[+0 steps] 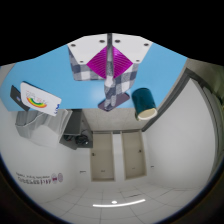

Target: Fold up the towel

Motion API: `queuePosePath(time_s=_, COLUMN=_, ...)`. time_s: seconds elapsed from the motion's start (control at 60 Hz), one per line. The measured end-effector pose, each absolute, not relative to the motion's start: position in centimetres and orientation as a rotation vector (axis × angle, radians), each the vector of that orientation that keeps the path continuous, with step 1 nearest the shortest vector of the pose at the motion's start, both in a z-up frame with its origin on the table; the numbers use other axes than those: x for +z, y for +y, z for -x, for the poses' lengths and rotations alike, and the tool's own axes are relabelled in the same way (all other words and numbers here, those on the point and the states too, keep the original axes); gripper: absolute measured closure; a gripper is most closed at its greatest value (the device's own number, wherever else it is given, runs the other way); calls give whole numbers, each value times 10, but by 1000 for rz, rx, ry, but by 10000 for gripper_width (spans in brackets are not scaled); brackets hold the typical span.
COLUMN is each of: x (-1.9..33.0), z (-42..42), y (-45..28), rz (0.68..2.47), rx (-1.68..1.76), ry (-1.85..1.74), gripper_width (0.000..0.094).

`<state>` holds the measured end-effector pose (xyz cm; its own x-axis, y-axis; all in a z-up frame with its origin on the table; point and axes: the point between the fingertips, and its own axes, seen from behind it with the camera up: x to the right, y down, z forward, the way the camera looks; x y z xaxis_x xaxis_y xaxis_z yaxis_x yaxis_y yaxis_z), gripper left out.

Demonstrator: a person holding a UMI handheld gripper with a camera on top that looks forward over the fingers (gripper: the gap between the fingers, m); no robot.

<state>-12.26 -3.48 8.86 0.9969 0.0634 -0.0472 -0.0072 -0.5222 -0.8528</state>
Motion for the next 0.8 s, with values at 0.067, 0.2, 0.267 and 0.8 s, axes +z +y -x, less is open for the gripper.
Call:
queuePosePath(time_s=0.067, x=64, z=90, y=-35, rz=2158, rx=76, ry=13, gripper_width=905)
queuePosePath(time_s=0.2, x=12, z=44, y=-38, rz=2269, rx=92, ry=114, gripper_width=902)
queuePosePath(time_s=0.267, x=8, z=38, y=-40, rz=2270, rx=85, ry=126, gripper_width=848)
queuePosePath(time_s=0.8, x=131, z=106, y=-173, rz=2110, rx=-13, ry=113, gripper_width=107)
